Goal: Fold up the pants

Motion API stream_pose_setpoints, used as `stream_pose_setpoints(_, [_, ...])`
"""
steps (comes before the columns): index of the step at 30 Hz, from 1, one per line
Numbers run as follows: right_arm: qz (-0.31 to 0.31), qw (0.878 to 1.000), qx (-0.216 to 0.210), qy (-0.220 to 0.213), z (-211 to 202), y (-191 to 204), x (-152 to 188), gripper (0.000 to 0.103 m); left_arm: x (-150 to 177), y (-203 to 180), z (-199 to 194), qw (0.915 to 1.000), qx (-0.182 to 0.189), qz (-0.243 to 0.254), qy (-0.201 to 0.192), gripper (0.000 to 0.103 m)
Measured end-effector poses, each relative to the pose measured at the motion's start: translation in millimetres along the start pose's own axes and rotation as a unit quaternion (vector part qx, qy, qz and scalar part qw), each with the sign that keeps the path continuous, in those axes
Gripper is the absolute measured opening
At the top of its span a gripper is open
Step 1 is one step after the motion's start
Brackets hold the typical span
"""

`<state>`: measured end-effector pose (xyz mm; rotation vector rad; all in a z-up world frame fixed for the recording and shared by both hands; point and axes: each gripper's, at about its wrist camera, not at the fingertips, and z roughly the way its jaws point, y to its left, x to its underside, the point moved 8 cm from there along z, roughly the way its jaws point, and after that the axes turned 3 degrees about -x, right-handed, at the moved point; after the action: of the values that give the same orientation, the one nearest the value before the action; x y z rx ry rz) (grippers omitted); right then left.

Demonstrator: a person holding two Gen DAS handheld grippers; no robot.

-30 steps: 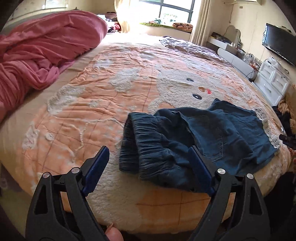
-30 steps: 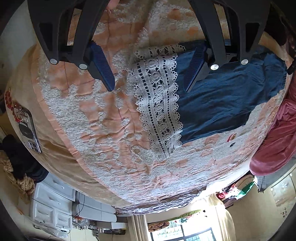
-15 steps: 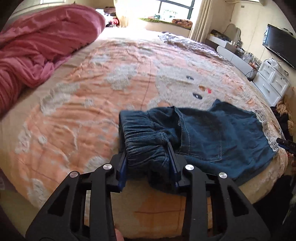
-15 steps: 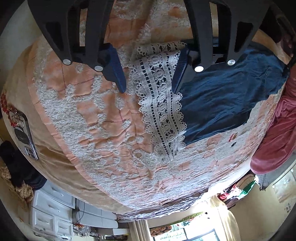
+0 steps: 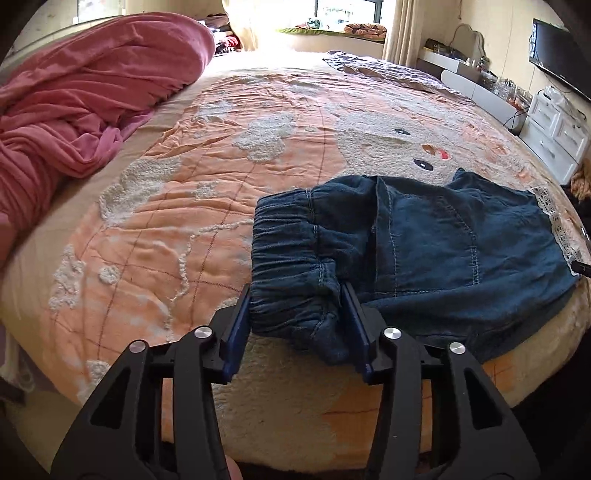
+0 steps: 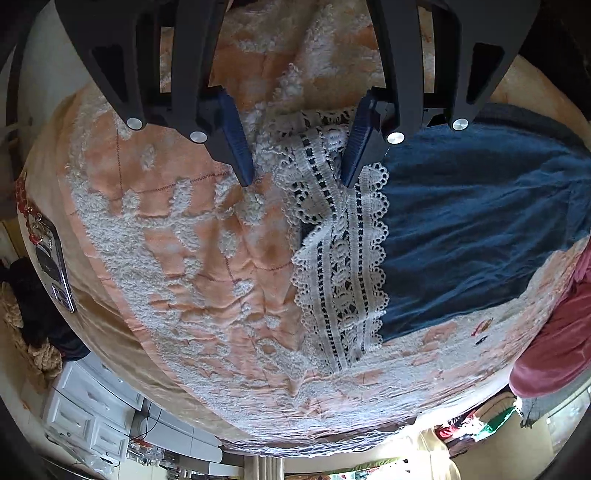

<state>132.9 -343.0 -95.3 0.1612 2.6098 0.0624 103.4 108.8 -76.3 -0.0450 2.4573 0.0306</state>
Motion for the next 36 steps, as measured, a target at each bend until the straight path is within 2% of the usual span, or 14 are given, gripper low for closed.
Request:
stream_pose_setpoints(3, [-0.008, 1.0, 0.001, -0.007, 0, 0, 4, 0.049, 0, 3, 0, 1.0, -0.005, -0.005, -0.001, 0.048])
stream_pose_setpoints(6, [0.0, 1.0, -0.012, -0.011, -2, -2, 8, 0.049, 1, 2, -11, 0.9999, -0.014, -0.003, -0.008, 0.049])
stream_pose_setpoints(9, [0.011, 1.0, -0.024, -0.015, -5, -5, 10, 0.049, -1, 2, -29, 0.999, -0.039, 0.005, -0.022, 0.053])
stream_pose_setpoints(11, [0.009, 0.999, -0.024, -0.019, -8, -2, 12, 0.049, -5, 0, -48, 0.9966, -0.069, 0.022, -0.04, 0.062])
stream_pose_setpoints(13, [0.007, 0.999, -0.027, -0.022, -9, -2, 14, 0.049, -11, -8, -62, 0.9938, -0.085, 0.042, -0.059, 0.064])
stream_pose_setpoints(15, [0.007, 0.999, -0.03, -0.027, -12, -1, 16, 0.049, -17, -24, -71, 0.9935, -0.072, 0.054, -0.07, 0.065])
stream_pose_setpoints(17, [0.007, 0.999, -0.033, -0.031, -14, -1, 18, 0.049, -23, -54, -76, 0.993, -0.038, 0.072, -0.085, 0.066])
stream_pose_setpoints(21, [0.007, 0.998, -0.04, -0.04, -20, -1, 22, 0.05, -31, -122, -61, 0.9898, 0.037, 0.108, -0.086, 0.066])
stream_pose_setpoints(25, [0.008, 0.997, -0.057, -0.043, -26, 2, 28, 0.063, -23, -176, -33, 0.9849, 0.085, 0.136, -0.064, 0.066])
stream_pose_setpoints(30, [0.008, 0.997, -0.066, -0.048, -30, 5, 31, 0.064, -5, -206, -2, 0.9828, 0.088, 0.159, -0.031, 0.066])
stream_pose_setpoints(36, [0.017, 0.994, -0.089, -0.067, -40, 6, 28, 0.064, 21, -205, 19, 0.9824, 0.086, 0.166, 0.005, 0.066])
